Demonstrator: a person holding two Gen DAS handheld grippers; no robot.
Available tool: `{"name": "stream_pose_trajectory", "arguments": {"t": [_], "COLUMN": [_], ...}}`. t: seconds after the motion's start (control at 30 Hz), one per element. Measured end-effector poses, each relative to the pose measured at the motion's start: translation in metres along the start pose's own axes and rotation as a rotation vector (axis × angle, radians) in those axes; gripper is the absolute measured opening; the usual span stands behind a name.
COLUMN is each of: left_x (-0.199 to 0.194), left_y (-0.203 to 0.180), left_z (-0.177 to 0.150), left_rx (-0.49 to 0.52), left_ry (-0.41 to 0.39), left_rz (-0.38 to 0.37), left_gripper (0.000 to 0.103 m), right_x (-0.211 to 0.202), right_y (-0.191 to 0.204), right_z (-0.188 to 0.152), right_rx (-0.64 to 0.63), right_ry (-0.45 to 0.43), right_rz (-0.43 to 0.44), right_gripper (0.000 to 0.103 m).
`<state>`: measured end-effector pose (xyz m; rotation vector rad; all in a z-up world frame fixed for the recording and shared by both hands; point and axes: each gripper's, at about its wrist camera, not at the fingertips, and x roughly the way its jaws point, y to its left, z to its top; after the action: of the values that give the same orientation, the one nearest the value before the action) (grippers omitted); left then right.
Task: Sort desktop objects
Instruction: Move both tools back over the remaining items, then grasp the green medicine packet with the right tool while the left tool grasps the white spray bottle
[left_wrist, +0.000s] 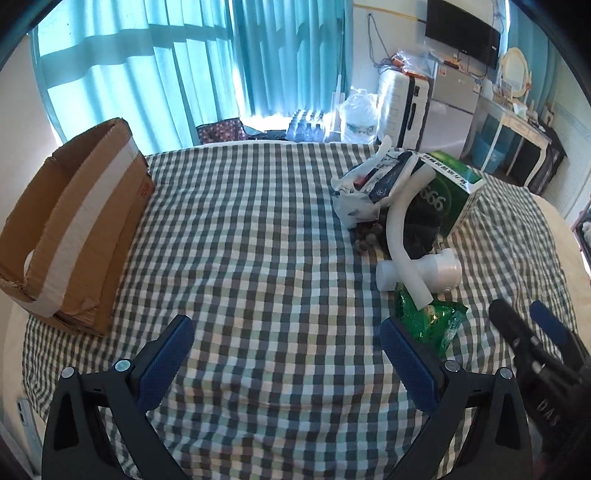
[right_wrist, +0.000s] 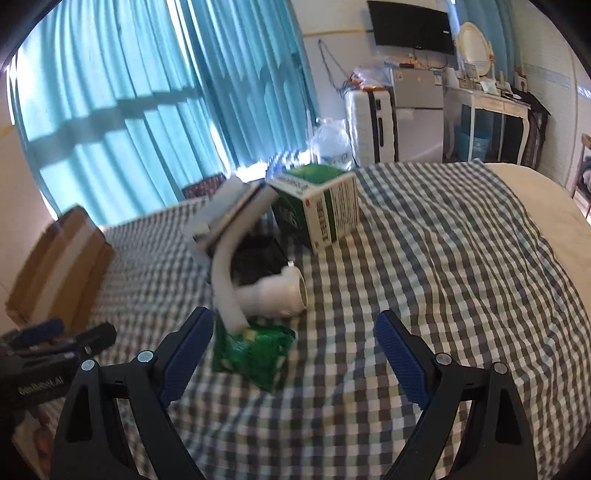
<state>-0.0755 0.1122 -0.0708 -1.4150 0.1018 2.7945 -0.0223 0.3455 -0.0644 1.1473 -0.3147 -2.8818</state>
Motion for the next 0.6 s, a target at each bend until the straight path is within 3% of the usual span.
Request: {"name": "stream_pose_trajectory", "arguments": {"t": [0.13, 0.3, 0.47, 0.53, 0.6], "left_x": [0.014, 0.029, 0.035, 0.037, 0.038], "left_y": [0.004, 0.023, 0.026, 0.021, 0.015], "left_z": [0.001, 0.005, 0.013, 0.018, 0.023], "left_rx": [-0.029, -0.102, -0.105, -0.096, -0.086], "left_ry": [0.012, 0.041, 0.039, 0.034, 0.032], "left_rz": [0.075, 0.075, 0.077, 0.07, 0.063], "left_gripper": [0.103, 0.103, 0.103, 0.103, 0.103], "right_x": [0.022, 0.044, 0.068, 0.083, 0.098], "right_y": [0.015, 0.03, 0.04, 0.041, 0.041], "right_z": [-0.005, -0.017, -0.021, -0.025, -0.033], "right_rx": [-0.04, -0.083, -0.106, -0.104, -0.114], "right_ry": [0.062, 0.121, 0.165, 0.229, 0.308], "right_rz": [0.051, 0.059, 0.054, 0.057, 0.041], "right_gripper": [0.09, 0.09, 0.089, 0.089, 0.081]}}
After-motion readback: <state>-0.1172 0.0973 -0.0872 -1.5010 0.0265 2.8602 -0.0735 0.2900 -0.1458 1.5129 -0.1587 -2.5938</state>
